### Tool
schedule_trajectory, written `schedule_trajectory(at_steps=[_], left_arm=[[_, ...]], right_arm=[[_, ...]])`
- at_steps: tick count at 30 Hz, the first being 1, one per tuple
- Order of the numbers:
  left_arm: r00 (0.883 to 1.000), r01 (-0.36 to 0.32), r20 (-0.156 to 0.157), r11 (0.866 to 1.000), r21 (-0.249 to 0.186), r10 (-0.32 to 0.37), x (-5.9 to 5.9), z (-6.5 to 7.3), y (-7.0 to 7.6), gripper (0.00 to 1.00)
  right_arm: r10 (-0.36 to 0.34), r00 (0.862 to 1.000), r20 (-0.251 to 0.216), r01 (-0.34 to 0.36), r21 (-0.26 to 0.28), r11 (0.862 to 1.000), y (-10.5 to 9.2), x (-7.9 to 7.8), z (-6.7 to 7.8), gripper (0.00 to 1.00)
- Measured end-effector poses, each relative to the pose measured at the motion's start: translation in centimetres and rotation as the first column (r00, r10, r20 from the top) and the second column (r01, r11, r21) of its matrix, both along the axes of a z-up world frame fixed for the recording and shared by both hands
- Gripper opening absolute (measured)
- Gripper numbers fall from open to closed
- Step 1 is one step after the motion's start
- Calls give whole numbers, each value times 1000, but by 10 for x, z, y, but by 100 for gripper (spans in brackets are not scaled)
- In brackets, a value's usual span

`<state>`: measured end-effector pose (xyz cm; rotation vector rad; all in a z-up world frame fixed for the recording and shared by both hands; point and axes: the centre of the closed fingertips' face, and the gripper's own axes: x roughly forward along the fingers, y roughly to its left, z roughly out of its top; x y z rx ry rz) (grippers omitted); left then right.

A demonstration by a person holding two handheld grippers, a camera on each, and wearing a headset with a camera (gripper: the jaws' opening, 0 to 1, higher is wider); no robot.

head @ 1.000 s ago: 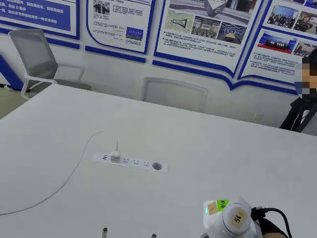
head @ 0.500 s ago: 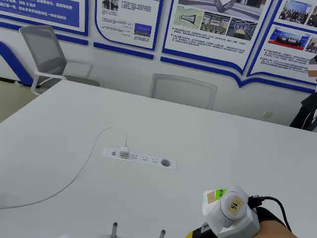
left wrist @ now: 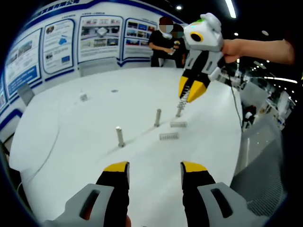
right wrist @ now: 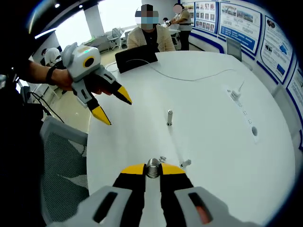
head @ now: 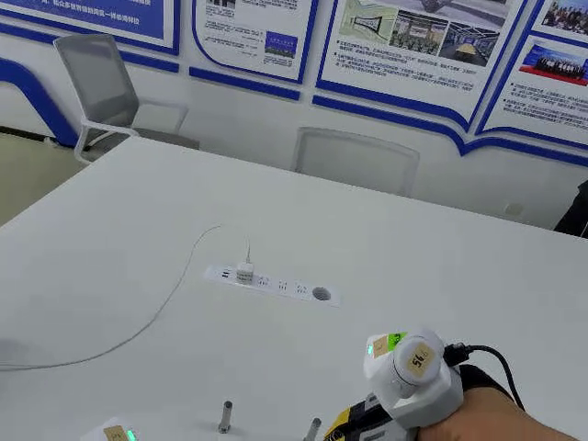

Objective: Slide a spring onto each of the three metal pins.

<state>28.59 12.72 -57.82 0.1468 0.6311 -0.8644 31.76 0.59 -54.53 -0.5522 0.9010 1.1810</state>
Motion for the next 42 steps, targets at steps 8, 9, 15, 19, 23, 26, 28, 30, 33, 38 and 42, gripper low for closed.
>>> schedule_trajectory(at_steps=[8, 9, 15, 19, 23, 26, 28, 30, 33, 38, 42], left_arm=[[999, -47, -11, 999, 5, 47, 8, -7, 13, 50], [998, -54, -14, 999, 9, 54, 9, -9, 15, 51], [996, -83, -17, 996, 9, 83, 13, -10, 25, 55], [994, -108, -23, 994, -6, 108, 16, -9, 30, 57], [992, -121, -21, 992, -18, 121, 19, -6, 32, 59], [992, -126, -18, 992, -22, 126, 21, -5, 32, 60], [991, -130, -21, 991, -26, 130, 22, -5, 33, 61], [991, -135, -21, 990, -32, 134, 23, -4, 33, 62], [990, -138, -17, 990, -33, 137, 24, -3, 34, 63], [989, -148, -18, 988, -37, 147, 25, -1, 39, 63], [988, -152, -22, 988, -39, 151, 25, -1, 42, 63]], right_arm=[[18, 1000, -3, -18, -2, 1000, 15, 13, -7, 12], [22, 1000, -5, -22, -3, 1000, 16, 15, -10, 12], [35, 999, -12, -35, -3, 999, 26, 22, -17, 12], [44, 999, -14, -44, -5, 999, 32, 29, -20, 12], [55, 998, -14, -55, -9, 998, 37, 36, -21, 12], [63, 998, -10, -63, -9, 998, 42, 42, -21, 12], [67, 998, -9, -67, -9, 998, 46, 45, -21, 12], [74, 997, -7, -74, -10, 997, 50, 49, -21, 12], [81, 997, -5, -81, -12, 997, 56, 54, -22, 12], [89, 996, 0, -89, -9, 996, 65, 62, -23, 12], [88, 996, -1, -88, -5, 996, 72, 66, -25, 12]])
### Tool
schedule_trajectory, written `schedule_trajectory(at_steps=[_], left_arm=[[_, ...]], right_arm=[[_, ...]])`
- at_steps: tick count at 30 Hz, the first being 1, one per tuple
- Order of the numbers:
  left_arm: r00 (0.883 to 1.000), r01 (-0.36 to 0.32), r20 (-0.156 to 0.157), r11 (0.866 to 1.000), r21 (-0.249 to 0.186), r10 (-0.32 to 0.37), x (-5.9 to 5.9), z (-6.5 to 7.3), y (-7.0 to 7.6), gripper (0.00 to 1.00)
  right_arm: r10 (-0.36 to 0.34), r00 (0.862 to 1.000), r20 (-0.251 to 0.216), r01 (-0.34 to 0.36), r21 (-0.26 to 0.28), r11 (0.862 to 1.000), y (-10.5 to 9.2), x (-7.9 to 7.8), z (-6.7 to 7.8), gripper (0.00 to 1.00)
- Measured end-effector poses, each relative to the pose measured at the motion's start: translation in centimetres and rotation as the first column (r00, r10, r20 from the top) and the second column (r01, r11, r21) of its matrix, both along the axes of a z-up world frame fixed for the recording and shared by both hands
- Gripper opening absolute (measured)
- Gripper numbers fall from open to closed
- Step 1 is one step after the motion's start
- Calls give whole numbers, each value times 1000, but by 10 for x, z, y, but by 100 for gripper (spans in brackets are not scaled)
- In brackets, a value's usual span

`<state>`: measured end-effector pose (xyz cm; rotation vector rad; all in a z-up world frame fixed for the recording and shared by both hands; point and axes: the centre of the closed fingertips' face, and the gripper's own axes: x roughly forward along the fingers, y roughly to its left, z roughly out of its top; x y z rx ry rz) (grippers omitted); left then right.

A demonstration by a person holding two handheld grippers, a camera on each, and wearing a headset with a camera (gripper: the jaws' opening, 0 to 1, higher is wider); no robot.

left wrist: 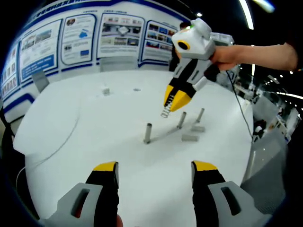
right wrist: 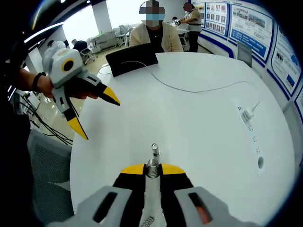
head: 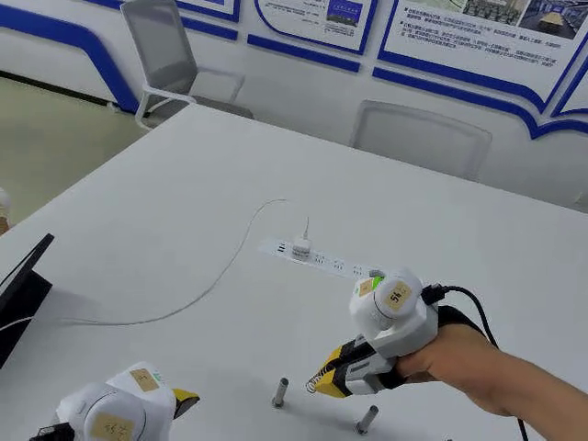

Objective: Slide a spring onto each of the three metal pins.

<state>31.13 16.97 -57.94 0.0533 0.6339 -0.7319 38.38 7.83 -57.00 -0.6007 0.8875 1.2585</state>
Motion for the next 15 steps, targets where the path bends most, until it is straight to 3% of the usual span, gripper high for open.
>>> schedule_trajectory(at_steps=[15], left_arm=[[1000, -13, -10, 1000, -9, 13, -5, -2, 4, 64]], right_arm=[[48, 999, -12, -49, -10, 999, 21, 7, -8, 12]])
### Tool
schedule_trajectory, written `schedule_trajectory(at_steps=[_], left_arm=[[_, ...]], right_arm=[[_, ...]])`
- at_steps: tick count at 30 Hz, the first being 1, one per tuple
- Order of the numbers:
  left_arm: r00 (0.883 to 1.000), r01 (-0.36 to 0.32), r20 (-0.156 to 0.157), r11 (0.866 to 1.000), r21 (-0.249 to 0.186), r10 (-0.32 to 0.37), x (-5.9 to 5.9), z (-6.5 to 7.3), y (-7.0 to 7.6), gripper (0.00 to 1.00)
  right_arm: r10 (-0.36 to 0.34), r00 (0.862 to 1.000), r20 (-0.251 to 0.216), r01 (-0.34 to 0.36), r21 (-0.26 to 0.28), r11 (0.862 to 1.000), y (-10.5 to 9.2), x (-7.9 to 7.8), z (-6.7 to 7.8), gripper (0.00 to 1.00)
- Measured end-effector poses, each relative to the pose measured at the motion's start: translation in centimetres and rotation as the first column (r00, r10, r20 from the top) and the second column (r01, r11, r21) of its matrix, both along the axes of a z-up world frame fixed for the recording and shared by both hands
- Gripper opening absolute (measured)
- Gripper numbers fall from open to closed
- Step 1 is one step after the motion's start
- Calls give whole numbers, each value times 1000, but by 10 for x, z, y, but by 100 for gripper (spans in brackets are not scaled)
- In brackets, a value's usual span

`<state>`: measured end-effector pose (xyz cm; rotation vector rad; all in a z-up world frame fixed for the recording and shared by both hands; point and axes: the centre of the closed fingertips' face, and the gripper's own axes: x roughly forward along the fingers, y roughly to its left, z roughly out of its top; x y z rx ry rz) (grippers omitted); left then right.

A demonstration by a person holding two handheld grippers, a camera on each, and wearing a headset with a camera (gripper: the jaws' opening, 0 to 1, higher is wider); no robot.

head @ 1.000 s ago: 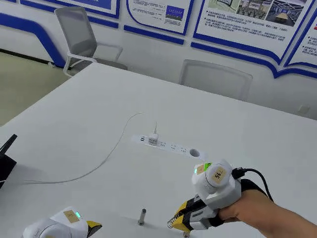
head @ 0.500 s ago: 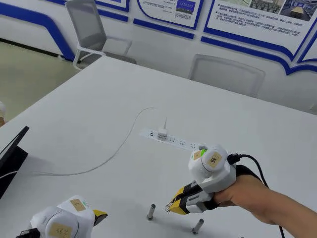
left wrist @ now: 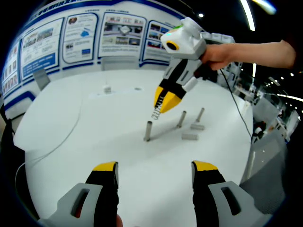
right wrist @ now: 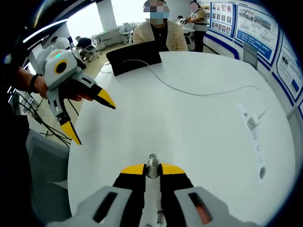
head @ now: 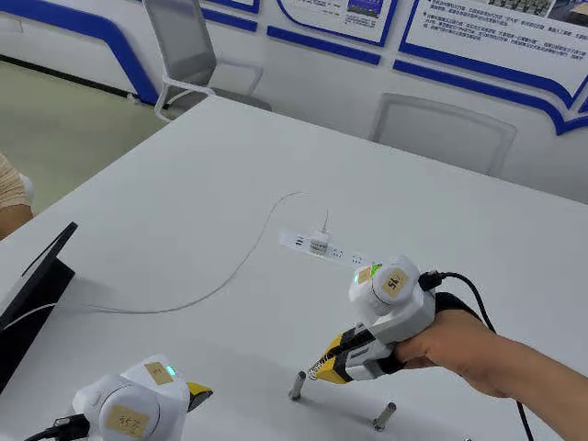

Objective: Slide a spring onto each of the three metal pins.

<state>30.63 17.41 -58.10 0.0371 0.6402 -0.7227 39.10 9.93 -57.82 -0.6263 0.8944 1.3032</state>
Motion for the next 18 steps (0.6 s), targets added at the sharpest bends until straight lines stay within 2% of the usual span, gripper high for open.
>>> schedule_trajectory(at_steps=[18], left_arm=[[1000, -17, -17, 1000, -4, 17, -2, -3, 5, 63]], right_arm=[[44, 999, -15, -44, -20, 999, 12, -1, -14, 12]])
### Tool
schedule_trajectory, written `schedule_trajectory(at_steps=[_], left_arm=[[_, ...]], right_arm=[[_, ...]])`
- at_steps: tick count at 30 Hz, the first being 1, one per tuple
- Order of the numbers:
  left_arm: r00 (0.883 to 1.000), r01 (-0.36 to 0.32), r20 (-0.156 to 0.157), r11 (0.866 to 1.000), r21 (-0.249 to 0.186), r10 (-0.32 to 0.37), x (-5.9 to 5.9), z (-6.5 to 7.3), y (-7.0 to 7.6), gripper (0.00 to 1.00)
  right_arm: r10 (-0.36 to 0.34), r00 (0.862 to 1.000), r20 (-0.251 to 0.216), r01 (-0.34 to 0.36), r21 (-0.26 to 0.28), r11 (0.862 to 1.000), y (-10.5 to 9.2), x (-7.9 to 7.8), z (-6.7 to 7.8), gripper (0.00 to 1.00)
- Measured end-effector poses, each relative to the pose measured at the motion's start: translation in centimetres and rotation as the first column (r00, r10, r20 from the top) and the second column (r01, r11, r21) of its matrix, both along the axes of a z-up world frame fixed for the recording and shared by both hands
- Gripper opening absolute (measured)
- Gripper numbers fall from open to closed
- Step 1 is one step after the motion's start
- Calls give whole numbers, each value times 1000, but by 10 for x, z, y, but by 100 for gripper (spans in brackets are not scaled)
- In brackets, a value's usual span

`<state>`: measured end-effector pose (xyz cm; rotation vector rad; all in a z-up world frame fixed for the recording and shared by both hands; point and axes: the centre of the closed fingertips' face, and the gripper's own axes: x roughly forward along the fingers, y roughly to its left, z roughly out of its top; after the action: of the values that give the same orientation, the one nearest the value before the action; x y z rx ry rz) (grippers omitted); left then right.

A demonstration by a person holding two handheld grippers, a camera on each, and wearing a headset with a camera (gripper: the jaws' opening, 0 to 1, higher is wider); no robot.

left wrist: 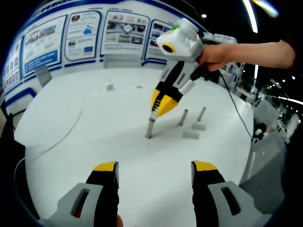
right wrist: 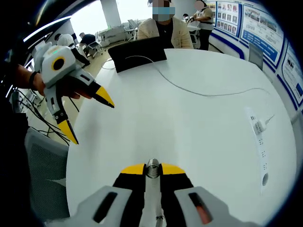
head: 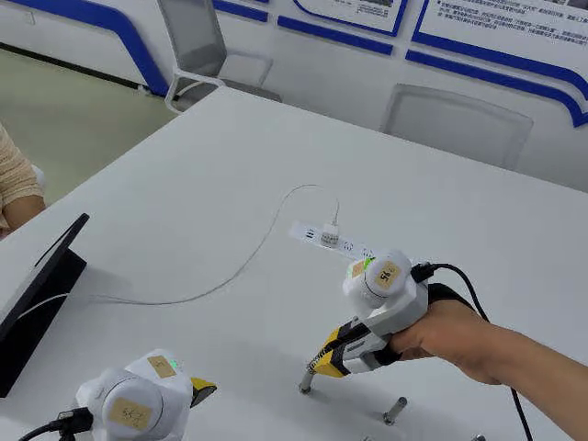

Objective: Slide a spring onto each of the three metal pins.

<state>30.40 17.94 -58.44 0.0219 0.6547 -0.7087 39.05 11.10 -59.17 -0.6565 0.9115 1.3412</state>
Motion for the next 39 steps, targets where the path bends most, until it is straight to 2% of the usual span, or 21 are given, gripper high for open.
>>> schedule_trajectory(at_steps=[12, 29, 39], left_arm=[[1000, 4, 0, 1000, 2, -4, 0, 0, -2, 64], [1000, 10, 0, 1000, 1, -10, -1, 0, -3, 63], [1000, 10, 0, 1000, 4, -10, 0, -1, -2, 63]], right_arm=[[19, 1000, 7, -19, -12, 1000, 3, 0, -3, 12], [79, 996, 45, -77, -36, 996, 12, -1, -3, 12], [119, 991, 56, -114, -75, 991, 13, -4, -13, 12]])
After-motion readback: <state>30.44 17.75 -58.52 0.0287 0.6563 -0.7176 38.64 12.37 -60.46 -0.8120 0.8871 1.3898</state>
